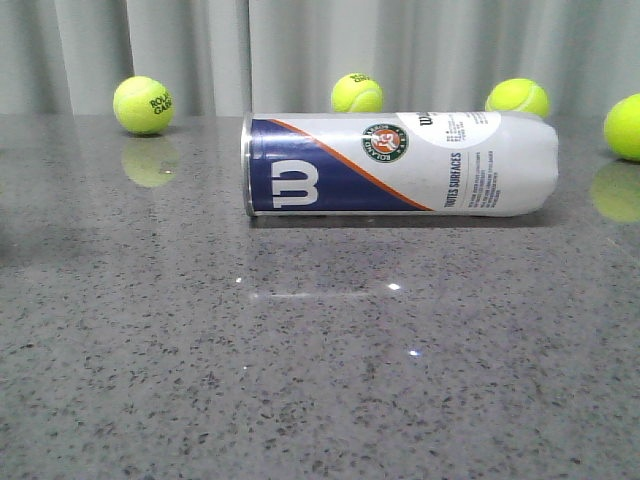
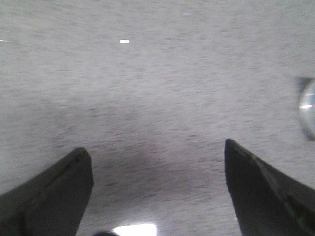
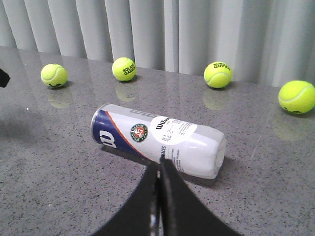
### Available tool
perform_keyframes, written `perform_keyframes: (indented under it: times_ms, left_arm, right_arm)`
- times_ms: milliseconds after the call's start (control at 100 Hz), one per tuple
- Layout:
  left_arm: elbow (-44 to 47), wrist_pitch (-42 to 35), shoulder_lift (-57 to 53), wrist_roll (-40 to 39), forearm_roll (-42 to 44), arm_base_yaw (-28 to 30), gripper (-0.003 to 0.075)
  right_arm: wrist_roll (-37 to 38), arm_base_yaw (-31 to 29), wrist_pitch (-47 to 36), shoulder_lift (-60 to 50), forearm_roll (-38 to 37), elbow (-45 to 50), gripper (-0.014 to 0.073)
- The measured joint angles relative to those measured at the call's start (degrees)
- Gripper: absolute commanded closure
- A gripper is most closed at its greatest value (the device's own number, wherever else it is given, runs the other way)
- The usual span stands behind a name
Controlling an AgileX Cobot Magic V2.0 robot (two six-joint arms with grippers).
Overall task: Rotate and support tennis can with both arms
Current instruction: 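Reach the left gripper to the can's open end and grasp it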
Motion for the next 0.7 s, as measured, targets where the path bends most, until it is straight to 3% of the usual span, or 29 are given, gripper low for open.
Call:
perform_keyframes:
  times_ms: [400,700]
  left_arm:
    - [-5.3,7.93,13.97,20.72,-39.81,-0.23,0.0187]
    - [-8.38,7.64,25.15,27.16,-51.08,-8.47,0.0187]
  right_arm:
    - [0.0,0.0,0.0,0.0,0.0,0.0,0.0654]
    - [0.0,0.0,0.1,0.0,0.0,0.0,0.0654]
